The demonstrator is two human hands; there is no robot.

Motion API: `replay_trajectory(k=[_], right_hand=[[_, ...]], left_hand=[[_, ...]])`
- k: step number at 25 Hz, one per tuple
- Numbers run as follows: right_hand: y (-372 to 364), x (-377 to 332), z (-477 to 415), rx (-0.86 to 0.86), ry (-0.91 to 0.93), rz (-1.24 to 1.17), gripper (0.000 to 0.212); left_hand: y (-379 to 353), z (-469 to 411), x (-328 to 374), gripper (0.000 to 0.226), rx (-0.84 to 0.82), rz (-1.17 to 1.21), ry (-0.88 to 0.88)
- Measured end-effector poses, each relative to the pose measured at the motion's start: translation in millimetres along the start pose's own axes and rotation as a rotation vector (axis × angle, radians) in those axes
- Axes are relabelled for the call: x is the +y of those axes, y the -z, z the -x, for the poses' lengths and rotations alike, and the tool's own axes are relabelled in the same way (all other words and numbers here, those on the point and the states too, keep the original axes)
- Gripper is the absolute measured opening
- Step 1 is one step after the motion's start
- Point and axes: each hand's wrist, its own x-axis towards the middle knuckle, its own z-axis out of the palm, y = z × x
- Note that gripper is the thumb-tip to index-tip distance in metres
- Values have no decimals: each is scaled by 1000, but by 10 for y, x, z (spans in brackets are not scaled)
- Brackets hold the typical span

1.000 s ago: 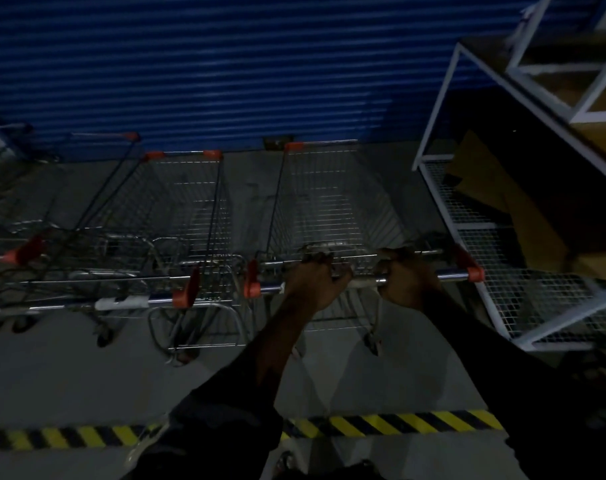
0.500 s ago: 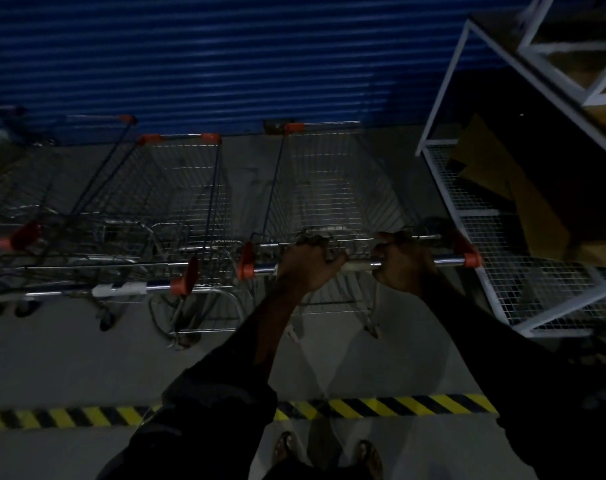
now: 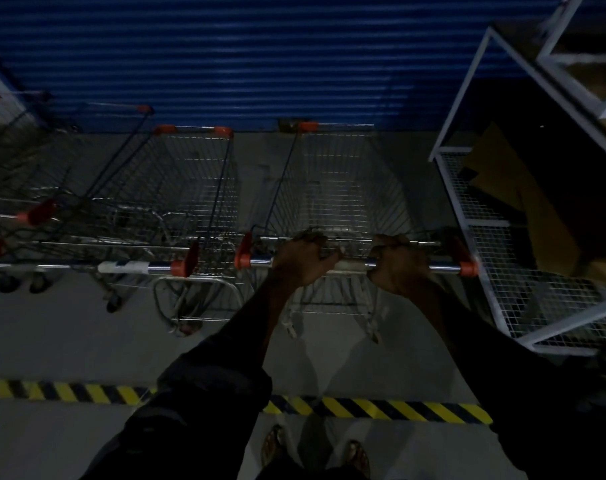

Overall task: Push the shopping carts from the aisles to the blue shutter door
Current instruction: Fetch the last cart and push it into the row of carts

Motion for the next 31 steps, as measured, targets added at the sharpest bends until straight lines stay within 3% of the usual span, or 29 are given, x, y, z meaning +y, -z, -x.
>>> replay_trajectory(k=[2,4,6,8,10,13,19,25,29,31], right_hand=[[23,25,-25,-12,24,0,26],[76,-12,-43,-68,-65,-21,33],[111,-182,-5,-47,-73,-16,63],[148,-597,41,84,21,-69,76],[128,-1228,18,181,134,-178,71],[26,-2333,-179,192,247,-276,62],[-255,-4038,-482,154,224,-263,75],[-400,-4661,-721,39,145,-111,72],[-553,-4739,-788,122,122,-40,49],[-594,-4708,-815,144,78,11,49]], left_hand=[[-13,39,5,69,-53,-8,43],[44,131,-40,76,-13,50,-22],[207,319,-219,68,78,119,-66],[425,558,-590,50,226,95,-61],[654,800,-1122,39,307,21,-9],[1021,1175,-2016,40,373,-16,63],[1428,1776,-3324,48,253,-78,69],[1555,2079,-4003,46,229,-158,-1],[1568,2136,-4283,57,133,-202,-3],[1584,2129,-4374,59,102,-227,-40]])
